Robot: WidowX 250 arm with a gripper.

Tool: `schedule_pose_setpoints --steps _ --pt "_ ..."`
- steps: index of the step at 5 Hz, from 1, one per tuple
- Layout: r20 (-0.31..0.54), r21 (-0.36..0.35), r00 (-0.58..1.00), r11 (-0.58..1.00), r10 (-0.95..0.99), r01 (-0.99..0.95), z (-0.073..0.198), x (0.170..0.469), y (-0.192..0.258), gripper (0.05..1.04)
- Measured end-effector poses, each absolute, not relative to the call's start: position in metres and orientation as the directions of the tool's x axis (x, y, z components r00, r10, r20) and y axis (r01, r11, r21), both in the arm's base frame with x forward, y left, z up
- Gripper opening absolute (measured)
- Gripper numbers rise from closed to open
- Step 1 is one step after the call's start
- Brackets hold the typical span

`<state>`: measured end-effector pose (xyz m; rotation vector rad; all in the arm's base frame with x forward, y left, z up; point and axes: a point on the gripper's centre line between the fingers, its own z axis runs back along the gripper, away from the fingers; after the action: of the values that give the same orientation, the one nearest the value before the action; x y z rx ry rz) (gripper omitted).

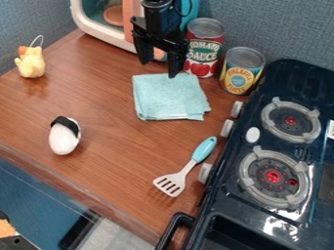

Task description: Move the blue spatula to the bottom left corner of the table

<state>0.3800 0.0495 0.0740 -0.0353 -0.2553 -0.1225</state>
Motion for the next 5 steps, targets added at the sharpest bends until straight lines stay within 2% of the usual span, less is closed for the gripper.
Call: schedule_pose_setpoints --steps 1,2,4,5 --pt "0.214 -0.028 0.971 0.992 -0.111 0.120 0.060 0.375 0.049 0.999" --pt "0.170 -0.010 0.975 0.989 -0.141 0.145 0.047 0.364 0.028 0.999" --pt "0.203 0.020 0.950 0.971 -0.237 0.238 0.052 0.334 -0.020 0.999" --pt "0.215 0.019 0.938 0.962 -0.271 0.273 0.052 0.333 -0.038 0.999"
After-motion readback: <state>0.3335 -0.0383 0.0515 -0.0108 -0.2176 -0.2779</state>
